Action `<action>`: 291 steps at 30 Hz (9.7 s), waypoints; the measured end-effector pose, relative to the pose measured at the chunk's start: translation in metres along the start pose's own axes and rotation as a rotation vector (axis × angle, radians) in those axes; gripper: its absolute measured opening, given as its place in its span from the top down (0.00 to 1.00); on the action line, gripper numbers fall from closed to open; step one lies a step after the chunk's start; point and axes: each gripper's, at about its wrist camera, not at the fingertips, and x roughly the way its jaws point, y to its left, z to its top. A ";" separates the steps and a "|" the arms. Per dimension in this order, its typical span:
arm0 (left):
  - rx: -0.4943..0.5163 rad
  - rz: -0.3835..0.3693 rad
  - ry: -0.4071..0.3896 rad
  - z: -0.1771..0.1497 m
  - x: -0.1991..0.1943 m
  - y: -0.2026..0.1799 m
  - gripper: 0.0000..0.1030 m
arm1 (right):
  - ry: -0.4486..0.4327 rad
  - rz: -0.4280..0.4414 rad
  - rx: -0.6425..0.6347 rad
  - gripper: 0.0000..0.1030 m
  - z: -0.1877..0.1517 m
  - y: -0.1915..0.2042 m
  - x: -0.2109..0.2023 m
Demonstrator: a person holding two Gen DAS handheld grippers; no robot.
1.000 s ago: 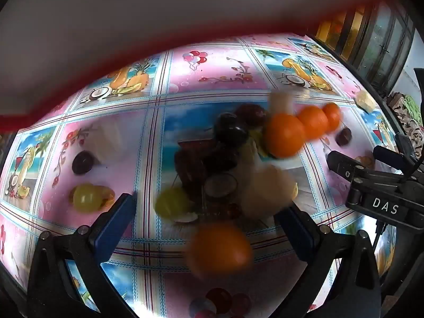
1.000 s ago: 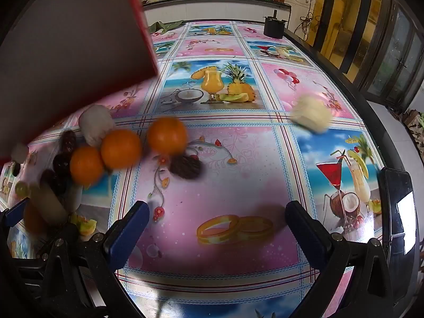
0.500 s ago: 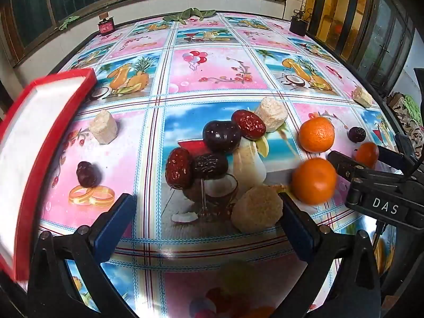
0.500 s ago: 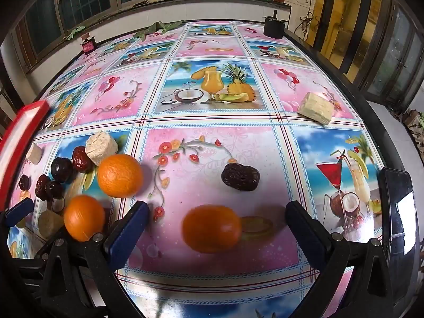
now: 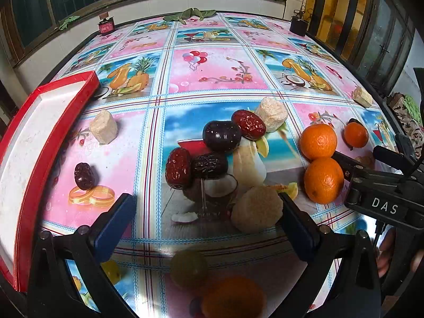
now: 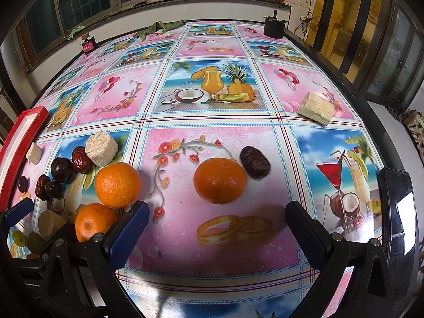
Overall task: Organize fruits
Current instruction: 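Move both tools toward the scattered fruits beside the tray, then grasp an orange with the left tool while the right tool grasps a beige rice cake, then carry both into the tray and open both tools to release them, then grasp a green grape with the left tool while the right tool grasps an orange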
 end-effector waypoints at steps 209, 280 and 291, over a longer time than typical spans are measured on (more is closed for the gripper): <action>-0.077 -0.095 -0.088 -0.045 -0.094 0.092 0.31 | -0.026 0.540 -0.278 0.29 -0.004 0.099 -0.076; -0.057 -0.121 -0.012 -0.046 -0.049 0.082 0.77 | -0.015 0.474 -0.337 0.64 0.007 0.117 -0.070; -0.097 -0.110 -0.083 -0.041 -0.081 0.100 0.78 | -0.049 0.512 -0.374 0.64 0.014 0.142 -0.086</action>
